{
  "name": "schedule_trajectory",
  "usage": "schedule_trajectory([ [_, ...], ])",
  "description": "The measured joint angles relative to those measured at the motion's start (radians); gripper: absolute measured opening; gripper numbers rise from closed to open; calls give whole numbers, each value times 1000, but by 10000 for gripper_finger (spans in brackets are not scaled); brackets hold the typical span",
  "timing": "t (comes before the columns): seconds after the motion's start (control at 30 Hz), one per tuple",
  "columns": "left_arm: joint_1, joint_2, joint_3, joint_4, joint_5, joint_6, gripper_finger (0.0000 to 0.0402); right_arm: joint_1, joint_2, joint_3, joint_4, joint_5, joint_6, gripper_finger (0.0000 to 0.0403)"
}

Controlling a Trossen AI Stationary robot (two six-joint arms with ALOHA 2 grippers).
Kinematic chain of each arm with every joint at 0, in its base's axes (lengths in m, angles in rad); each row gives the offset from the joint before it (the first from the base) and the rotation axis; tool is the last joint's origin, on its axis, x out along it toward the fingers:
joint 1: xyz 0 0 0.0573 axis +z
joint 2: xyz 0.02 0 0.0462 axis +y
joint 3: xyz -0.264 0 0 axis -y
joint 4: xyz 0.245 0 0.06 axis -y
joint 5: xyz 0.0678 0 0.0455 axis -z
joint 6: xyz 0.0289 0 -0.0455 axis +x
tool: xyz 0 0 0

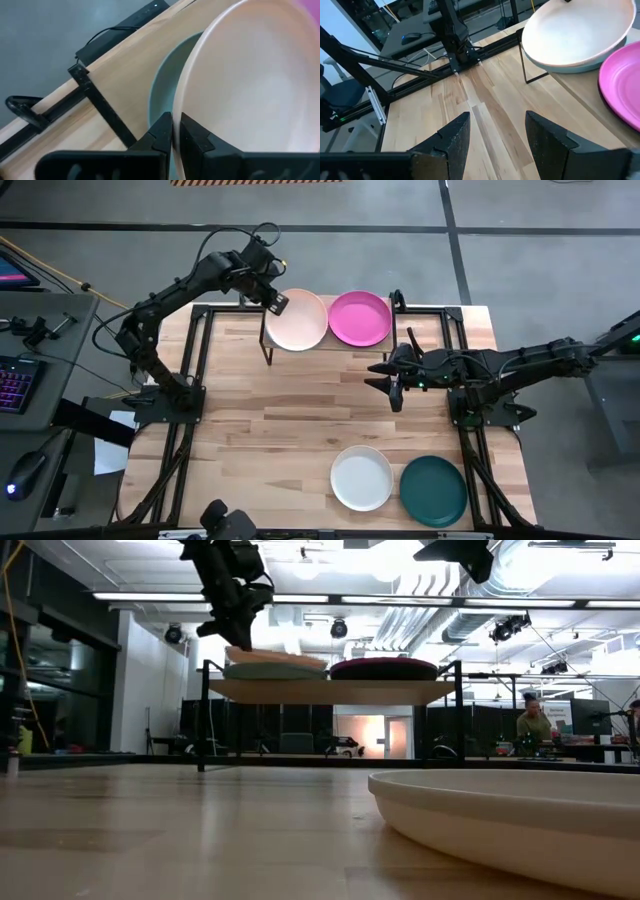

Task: Place and stack plates onto a shelf
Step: Stack the brown plate on top of the blue plate on the shelf

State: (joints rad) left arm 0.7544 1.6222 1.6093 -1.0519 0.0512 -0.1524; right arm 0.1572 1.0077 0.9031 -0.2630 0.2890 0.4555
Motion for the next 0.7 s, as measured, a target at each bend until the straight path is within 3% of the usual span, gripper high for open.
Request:
schedule_trajectory([
  [0.5,-3,0,0,12,-13,33,22,0,0,0,1,1,-8,171],
  [0.7,-3,0,0,17,-8,34,69,0,0,0,1,1,-10,171],
])
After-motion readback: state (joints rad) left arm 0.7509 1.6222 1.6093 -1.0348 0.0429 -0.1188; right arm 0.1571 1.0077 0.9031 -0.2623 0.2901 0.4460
